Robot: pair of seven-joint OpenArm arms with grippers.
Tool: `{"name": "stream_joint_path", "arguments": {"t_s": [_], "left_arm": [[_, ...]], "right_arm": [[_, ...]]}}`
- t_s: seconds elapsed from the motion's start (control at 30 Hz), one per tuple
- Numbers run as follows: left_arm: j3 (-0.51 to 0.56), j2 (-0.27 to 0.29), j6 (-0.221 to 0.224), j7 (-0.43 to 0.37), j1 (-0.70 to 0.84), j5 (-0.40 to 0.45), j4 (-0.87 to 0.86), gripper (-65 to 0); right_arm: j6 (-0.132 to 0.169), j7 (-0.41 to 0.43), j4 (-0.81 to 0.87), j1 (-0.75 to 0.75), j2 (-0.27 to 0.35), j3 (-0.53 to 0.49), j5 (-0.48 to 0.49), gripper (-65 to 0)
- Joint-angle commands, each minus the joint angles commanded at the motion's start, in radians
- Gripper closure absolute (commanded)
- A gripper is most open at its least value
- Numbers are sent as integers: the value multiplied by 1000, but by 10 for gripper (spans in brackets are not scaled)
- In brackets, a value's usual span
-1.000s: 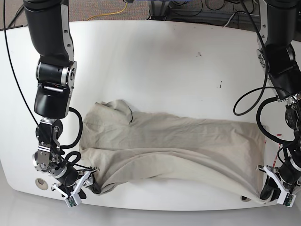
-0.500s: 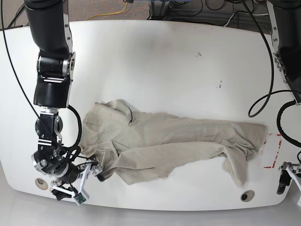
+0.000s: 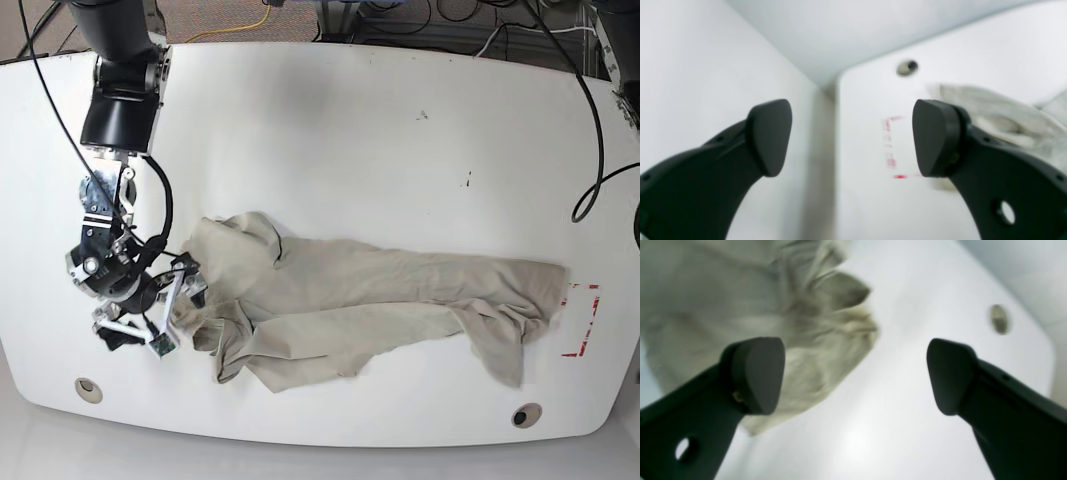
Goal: Layout the t-shirt on the table in an organized manner, then fold the t-shirt properly
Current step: 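Grasp the shirt collar area with the right gripper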
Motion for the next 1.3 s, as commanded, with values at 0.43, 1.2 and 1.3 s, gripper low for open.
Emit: {"name": "stream_joint_path", "arguments": {"t_s": [0.43,1.2,1.3], "left_arm": [[-84,112,0,0,261,0,133,-519],[-89,120,0,0,336,-2,140,-518],[-89,120,0,0,338,0,135,-518]], "right_arm": [[0,89,-210,-35,-63,133,2,-650],[0,315,-608,35,-86,206,0,-341],[0,308,-608,35,-101,206,0,-30]]}}
